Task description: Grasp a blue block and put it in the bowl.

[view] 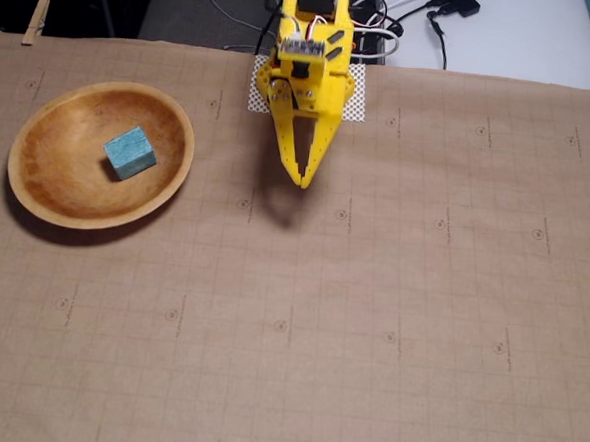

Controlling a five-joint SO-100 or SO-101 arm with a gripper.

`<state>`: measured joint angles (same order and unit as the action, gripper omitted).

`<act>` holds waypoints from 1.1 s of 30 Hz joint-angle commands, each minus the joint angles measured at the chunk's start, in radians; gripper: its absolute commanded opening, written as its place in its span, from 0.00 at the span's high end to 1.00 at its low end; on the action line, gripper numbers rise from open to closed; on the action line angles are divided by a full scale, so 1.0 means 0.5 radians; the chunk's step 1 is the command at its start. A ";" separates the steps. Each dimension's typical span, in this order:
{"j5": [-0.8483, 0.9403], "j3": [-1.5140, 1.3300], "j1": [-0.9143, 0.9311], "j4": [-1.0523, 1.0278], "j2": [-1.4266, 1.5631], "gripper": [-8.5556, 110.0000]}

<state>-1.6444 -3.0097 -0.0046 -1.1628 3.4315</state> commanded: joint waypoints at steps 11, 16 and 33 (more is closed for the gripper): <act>0.184 0.021 0.031 -0.420 0.021 0.96; 0.196 0.021 0.031 -0.494 0.021 0.96; 0.212 0.021 0.025 -0.494 0.018 0.96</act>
